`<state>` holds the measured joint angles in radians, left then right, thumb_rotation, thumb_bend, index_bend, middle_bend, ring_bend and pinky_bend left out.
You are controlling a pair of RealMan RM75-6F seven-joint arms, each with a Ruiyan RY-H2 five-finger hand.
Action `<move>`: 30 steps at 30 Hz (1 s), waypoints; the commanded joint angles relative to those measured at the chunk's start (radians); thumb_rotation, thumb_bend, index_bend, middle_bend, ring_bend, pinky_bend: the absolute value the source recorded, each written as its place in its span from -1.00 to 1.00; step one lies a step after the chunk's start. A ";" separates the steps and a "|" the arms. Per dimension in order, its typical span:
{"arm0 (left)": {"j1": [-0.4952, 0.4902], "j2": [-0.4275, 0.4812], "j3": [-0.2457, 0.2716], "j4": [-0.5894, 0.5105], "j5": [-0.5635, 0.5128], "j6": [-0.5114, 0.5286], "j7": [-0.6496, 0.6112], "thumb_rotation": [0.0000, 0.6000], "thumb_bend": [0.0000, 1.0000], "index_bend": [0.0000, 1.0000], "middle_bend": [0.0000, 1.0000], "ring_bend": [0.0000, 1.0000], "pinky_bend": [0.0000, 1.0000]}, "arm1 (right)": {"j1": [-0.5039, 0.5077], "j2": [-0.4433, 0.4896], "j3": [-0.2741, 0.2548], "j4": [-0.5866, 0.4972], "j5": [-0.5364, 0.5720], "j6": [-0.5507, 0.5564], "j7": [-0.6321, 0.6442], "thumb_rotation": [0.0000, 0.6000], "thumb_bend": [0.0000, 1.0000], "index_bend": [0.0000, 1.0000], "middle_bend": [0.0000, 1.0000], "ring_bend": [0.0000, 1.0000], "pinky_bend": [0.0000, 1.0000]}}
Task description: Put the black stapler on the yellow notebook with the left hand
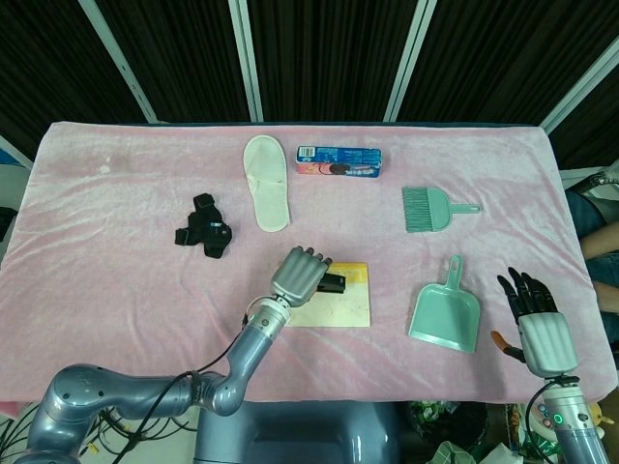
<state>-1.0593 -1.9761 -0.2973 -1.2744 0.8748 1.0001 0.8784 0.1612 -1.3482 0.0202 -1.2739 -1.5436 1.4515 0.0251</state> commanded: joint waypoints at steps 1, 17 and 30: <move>-0.003 -0.003 -0.002 0.008 -0.001 -0.004 -0.008 1.00 -0.35 -0.06 0.07 -0.23 0.02 | 0.000 -0.001 0.000 0.000 0.000 -0.001 -0.001 1.00 -0.73 -0.94 -1.00 -0.93 -0.79; -0.006 -0.023 -0.015 0.009 -0.040 -0.001 -0.029 1.00 -0.92 -0.52 -0.65 -0.86 -0.39 | -0.005 0.005 0.008 -0.010 0.011 -0.006 -0.005 1.00 -0.73 -0.94 -1.00 -0.94 -0.79; 0.029 0.146 -0.038 -0.185 -0.049 -0.009 -0.069 1.00 -0.96 -0.58 -0.76 -1.00 -0.71 | -0.006 0.010 0.011 -0.015 0.018 -0.017 -0.016 1.00 -0.73 -0.94 -1.00 -0.93 -0.79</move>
<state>-1.0441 -1.8850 -0.3339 -1.4090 0.8141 1.0015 0.8257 0.1547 -1.3381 0.0307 -1.2892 -1.5260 1.4346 0.0095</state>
